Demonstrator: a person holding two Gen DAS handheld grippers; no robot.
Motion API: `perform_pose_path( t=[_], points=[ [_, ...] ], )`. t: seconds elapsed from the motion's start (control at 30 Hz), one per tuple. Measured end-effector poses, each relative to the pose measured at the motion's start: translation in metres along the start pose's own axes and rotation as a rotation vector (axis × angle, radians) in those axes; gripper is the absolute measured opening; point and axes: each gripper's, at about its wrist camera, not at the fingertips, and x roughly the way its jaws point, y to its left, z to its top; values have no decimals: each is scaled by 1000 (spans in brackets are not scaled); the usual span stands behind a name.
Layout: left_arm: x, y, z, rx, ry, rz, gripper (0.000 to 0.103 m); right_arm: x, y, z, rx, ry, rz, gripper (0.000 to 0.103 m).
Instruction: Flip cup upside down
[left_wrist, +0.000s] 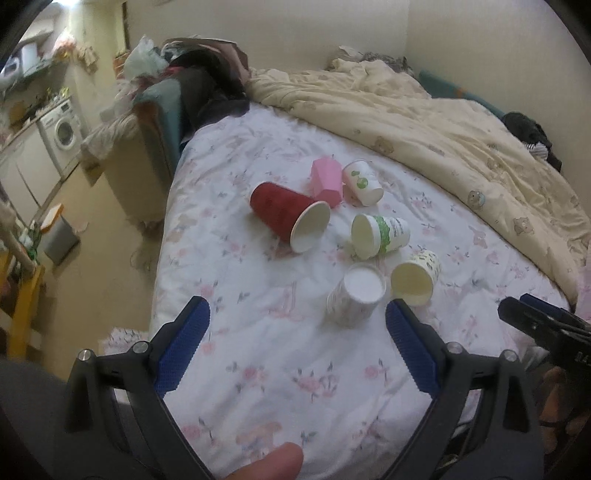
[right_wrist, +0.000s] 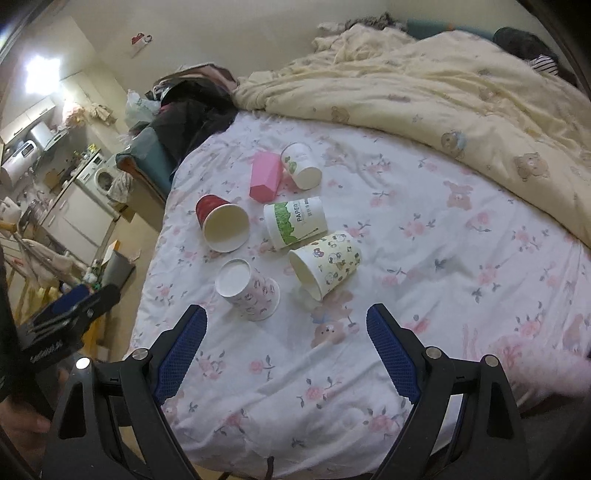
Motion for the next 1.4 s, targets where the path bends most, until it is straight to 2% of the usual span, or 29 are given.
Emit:
perform_pose_path(
  t=[0.13, 0.37, 0.63, 1.4],
  points=[
    [-6, 5, -17, 1, -44, 36, 102, 4, 13, -13, -52, -12, -31, 91],
    [10, 8, -18, -23, -20, 50, 102, 21, 21, -15, -88, -16, -80, 91],
    [16, 8, -21, -36, 8, 51, 102, 24, 25, -18, -102, -8, -75, 91],
    [15, 3, -19, -31, -1, 52, 102, 25, 22, -17, -82, -3, -57, 91]
  ],
)
